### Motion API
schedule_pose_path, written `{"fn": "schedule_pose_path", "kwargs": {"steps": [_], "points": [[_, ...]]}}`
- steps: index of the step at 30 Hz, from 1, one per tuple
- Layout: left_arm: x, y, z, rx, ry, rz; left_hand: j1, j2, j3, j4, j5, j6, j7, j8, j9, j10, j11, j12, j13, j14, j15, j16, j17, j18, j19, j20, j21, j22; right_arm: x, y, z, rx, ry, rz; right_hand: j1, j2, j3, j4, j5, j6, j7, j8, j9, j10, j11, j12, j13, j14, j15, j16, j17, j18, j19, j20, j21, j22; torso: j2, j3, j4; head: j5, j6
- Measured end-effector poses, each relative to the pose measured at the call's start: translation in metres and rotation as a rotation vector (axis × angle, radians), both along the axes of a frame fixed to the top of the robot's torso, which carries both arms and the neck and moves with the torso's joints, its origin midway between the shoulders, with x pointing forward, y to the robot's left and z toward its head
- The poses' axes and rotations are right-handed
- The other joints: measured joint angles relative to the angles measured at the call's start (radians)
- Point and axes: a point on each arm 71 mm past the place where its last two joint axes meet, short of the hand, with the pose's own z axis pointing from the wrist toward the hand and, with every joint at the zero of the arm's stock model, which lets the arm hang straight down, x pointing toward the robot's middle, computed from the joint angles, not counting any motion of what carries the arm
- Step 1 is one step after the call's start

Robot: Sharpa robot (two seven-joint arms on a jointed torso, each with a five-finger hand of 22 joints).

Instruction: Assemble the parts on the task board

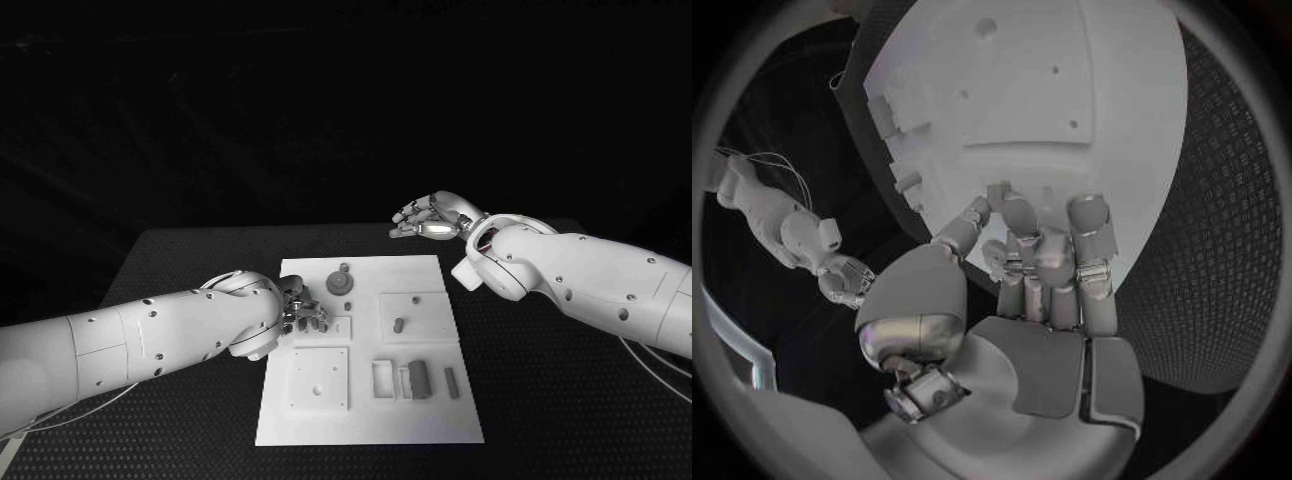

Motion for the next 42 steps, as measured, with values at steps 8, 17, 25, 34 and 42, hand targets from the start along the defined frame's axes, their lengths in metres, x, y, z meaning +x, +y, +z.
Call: {"fn": "schedule_pose_path", "kwargs": {"steps": [8,17,25,34,42], "points": [[0.0002,-0.0003,0.0002,0.001,-0.004,-0.001,0.004,-0.004,0.000,0.000,0.004,0.001,-0.001,0.000,0.002,0.000,0.000,0.000,0.000,0.000,0.000,0.000,0.000,0.000,0.000,0.000,0.000,0.000,0.0000,0.0000,-0.0001,0.000,0.001,0.000,0.000,0.000,0.000,0.000,0.000,0.000,0.000,0.000,0.000,0.000,0.000,0.000,0.000,0.000,0.000,0.000,0.000,0.000,0.000,0.000,0.000,-0.001,0.000,0.0000,0.0001,0.000,0.000],[0.0019,0.0000,0.0016,0.002,-0.017,0.002,0.005,-0.005,-0.002,0.000,0.004,0.001,-0.002,0.000,0.003,0.000,0.000,0.000,0.000,0.000,0.000,0.000,0.000,0.000,0.000,0.000,0.000,0.000,-0.0001,0.0000,-0.0001,0.000,0.001,0.000,0.000,0.000,0.000,0.000,0.000,0.000,0.000,0.000,-0.001,0.000,0.000,0.000,0.000,0.000,0.000,0.000,0.000,0.000,0.000,0.000,0.000,-0.001,0.000,0.0006,0.0000,0.000,0.000],[0.0016,-0.0032,0.0038,-0.012,-0.029,-0.006,0.010,-0.004,-0.003,0.000,0.004,0.000,-0.003,0.002,0.001,0.000,0.000,0.000,-0.001,0.000,0.000,0.000,0.000,0.000,-0.002,0.002,0.000,0.000,-0.0001,-0.0002,-0.0001,-0.001,0.001,0.000,0.000,0.000,0.000,0.000,0.000,0.000,0.000,0.000,-0.001,0.000,0.000,0.000,0.000,0.000,0.000,0.000,0.000,0.000,0.000,0.000,0.000,-0.001,0.000,0.0007,-0.0003,0.000,0.001],[0.0019,-0.0030,0.0037,-0.015,-0.033,-0.008,0.013,-0.007,-0.004,0.001,0.004,0.000,-0.003,0.002,0.006,0.000,0.000,0.000,-0.001,0.001,0.001,0.000,0.000,0.000,-0.002,0.002,0.000,0.000,-0.0001,-0.0003,-0.0002,-0.001,0.002,0.001,0.000,0.000,0.000,0.000,0.000,0.000,0.000,0.000,-0.001,0.000,0.000,0.000,0.000,0.000,0.000,0.000,0.000,0.000,0.000,0.000,0.000,-0.001,0.000,0.0007,-0.0003,-0.001,0.001],[0.0019,-0.0032,0.0038,-0.015,-0.033,-0.009,0.017,-0.007,-0.006,0.001,0.002,0.000,-0.003,0.002,0.006,0.000,0.000,0.000,-0.001,0.002,0.002,0.000,0.000,0.000,-0.001,0.001,0.000,0.000,-0.0001,-0.0001,-0.0005,-0.001,0.004,0.002,0.000,0.000,0.000,0.006,0.000,0.000,0.000,0.000,-0.002,0.000,0.000,0.000,0.000,0.001,-0.001,0.000,0.000,0.000,0.000,0.000,0.000,-0.002,0.000,0.0008,-0.0006,-0.001,0.000]]}}
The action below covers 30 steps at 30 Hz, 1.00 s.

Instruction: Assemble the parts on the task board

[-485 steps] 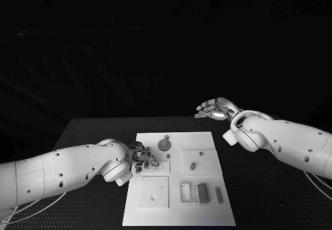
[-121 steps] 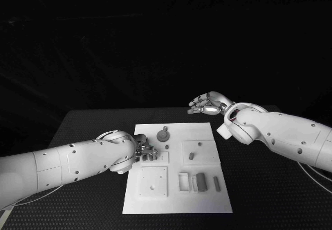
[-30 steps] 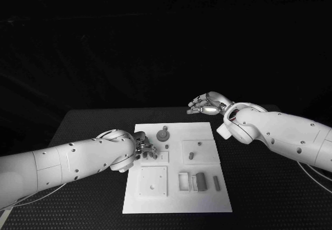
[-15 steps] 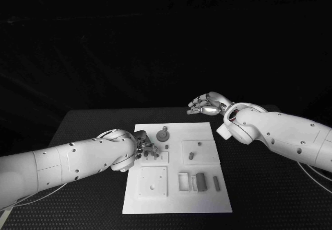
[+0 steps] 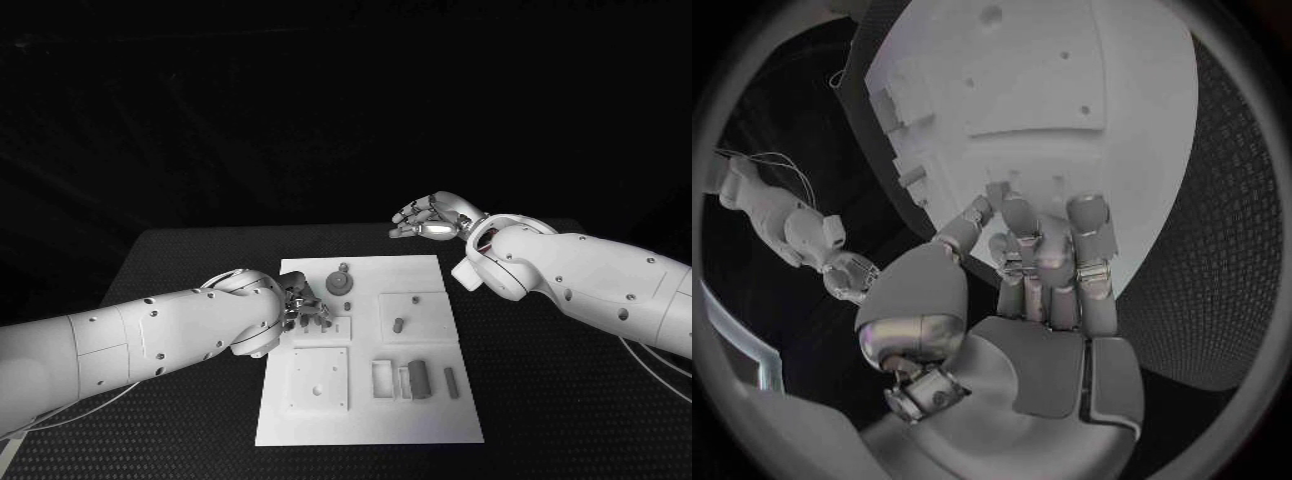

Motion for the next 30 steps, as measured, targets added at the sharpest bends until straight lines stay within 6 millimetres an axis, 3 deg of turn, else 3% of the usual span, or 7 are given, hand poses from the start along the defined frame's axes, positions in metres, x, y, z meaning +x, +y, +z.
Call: {"fn": "schedule_pose_path", "kwargs": {"steps": [9,30], "points": [[0.0004,0.0071,0.0008,0.003,0.012,0.005,0.021,-0.021,-0.002,0.002,0.006,0.001,-0.002,0.003,0.009,0.000,0.000,0.004,-0.003,0.000,0.000,0.000,-0.002,0.000,0.003,-0.002,0.000,0.000,0.0000,-0.0003,-0.0001,0.000,0.001,0.000,0.000,0.000,0.000,0.000,0.000,0.000,0.000,0.000,0.000,0.000,0.000,0.000,0.000,0.000,0.000,0.000,0.000,0.000,0.000,0.000,0.000,0.000,0.000,0.0002,0.0002,0.000,-0.001],[0.0000,0.0032,0.0021,0.017,0.087,-0.034,0.021,-0.021,-0.002,0.002,0.006,0.001,-0.002,0.004,0.014,0.000,0.000,0.004,-0.004,-0.002,-0.002,0.000,-0.002,0.000,0.002,-0.002,0.000,0.000,-0.0001,0.0003,-0.0003,0.000,0.002,0.001,0.000,0.000,0.000,0.000,0.000,0.000,0.000,0.000,-0.001,0.000,0.000,0.000,0.000,0.000,0.000,0.000,-0.001,0.000,0.000,0.000,0.000,0.000,0.000,-0.0001,0.0004,0.001,-0.003]]}}
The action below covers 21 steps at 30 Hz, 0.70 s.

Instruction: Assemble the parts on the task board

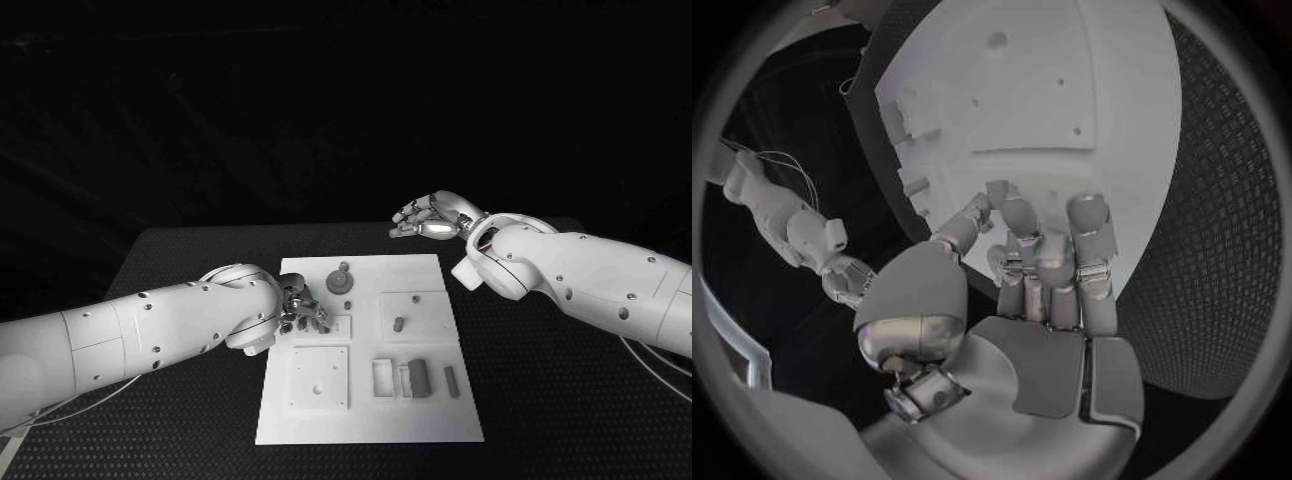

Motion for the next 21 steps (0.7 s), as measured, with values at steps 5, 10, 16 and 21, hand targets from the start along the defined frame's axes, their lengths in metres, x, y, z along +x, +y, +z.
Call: {"fn": "schedule_pose_path", "kwargs": {"steps": [5,10,16,21], "points": [[0.0010,-0.0022,-0.0003,0.014,0.004,-0.008,0.000,0.000,0.000,0.000,0.000,0.000,0.000,0.000,0.000,0.000,0.000,0.000,0.000,0.000,0.000,0.000,0.000,0.000,0.000,0.000,0.000,0.000,-0.0001,0.0002,0.0000,0.000,0.000,0.001,0.000,0.000,0.000,0.000,0.000,0.000,0.000,0.000,0.000,0.000,0.000,0.000,0.000,0.000,0.000,0.000,0.000,0.000,-0.004,-0.004,0.000,-0.001,0.000,0.0003,0.0000,0.001,0.000],[0.0020,-0.0033,0.0002,0.024,0.000,-0.014,0.000,0.000,0.000,0.000,0.000,0.000,0.000,-0.001,0.000,0.000,0.000,0.000,-0.001,0.000,0.000,0.000,0.000,0.000,-0.001,0.001,0.000,0.000,-0.0002,0.0003,0.0000,0.000,0.000,0.001,0.000,0.000,0.000,0.000,0.000,0.000,0.000,0.000,0.000,0.000,0.000,0.000,0.000,0.000,0.000,0.000,0.000,0.000,-0.004,-0.003,0.000,-0.001,0.000,0.0005,-0.0001,0.001,0.001],[0.0040,-0.0036,0.0001,0.032,-0.002,-0.014,0.000,0.000,0.000,0.000,0.000,0.000,0.000,-0.002,-0.001,0.000,0.000,0.000,-0.001,0.000,0.000,0.000,0.000,0.000,-0.002,0.002,0.000,0.000,-0.0001,0.0001,0.0000,0.000,0.000,0.000,0.000,0.000,0.000,0.000,0.000,0.000,0.000,0.000,-0.001,0.000,0.000,0.000,0.000,0.000,0.000,0.000,0.000,0.000,-0.003,-0.003,0.000,0.000,0.000,0.0006,-0.0005,0.001,0.000],[0.0081,-0.0014,0.0001,0.043,0.002,-0.010,0.000,0.000,-0.001,-0.001,0.002,0.000,0.000,-0.004,-0.001,0.000,0.000,0.000,-0.001,0.002,0.002,0.000,0.000,0.000,-0.002,0.002,0.000,0.000,0.0000,0.0000,0.0000,0.000,0.000,0.000,0.000,0.000,0.000,0.000,0.000,0.000,0.000,0.000,-0.001,0.000,0.000,0.000,0.000,0.000,0.000,0.000,0.000,0.000,-0.003,-0.003,0.000,0.000,0.000,0.0007,-0.0005,0.001,-0.001]]}}
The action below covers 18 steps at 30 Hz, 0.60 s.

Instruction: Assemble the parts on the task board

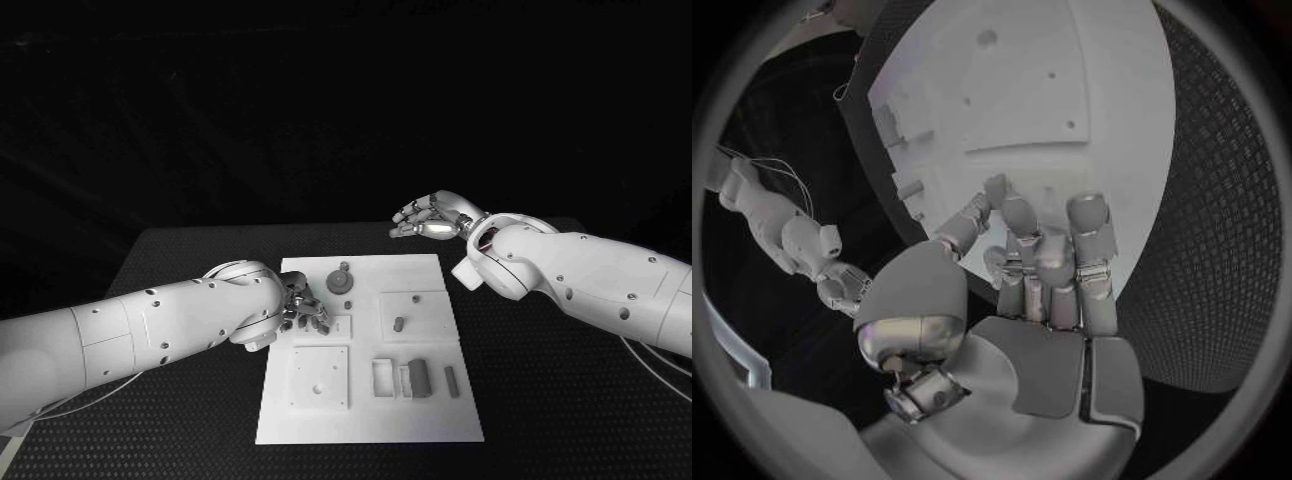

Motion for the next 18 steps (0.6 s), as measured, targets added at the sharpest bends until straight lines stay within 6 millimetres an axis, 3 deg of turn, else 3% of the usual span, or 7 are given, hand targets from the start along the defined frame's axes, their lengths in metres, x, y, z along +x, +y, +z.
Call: {"fn": "schedule_pose_path", "kwargs": {"steps": [18], "points": [[0.0057,0.0012,0.0009,0.009,0.032,0.005,0.005,-0.005,0.000,0.000,0.000,0.000,0.000,-0.002,0.002,0.000,0.000,0.000,-0.001,0.001,0.001,0.000,0.000,0.000,0.000,0.000,0.000,0.000,0.0003,0.0002,-0.0001,0.000,0.000,0.000,0.000,0.000,0.000,0.000,0.000,0.000,0.000,0.000,-0.001,0.000,0.000,0.000,0.000,-0.003,-0.003,0.000,0.000,0.000,0.000,0.000,0.000,0.000,0.000,-0.0006,0.0005,-0.003,-0.002]]}}
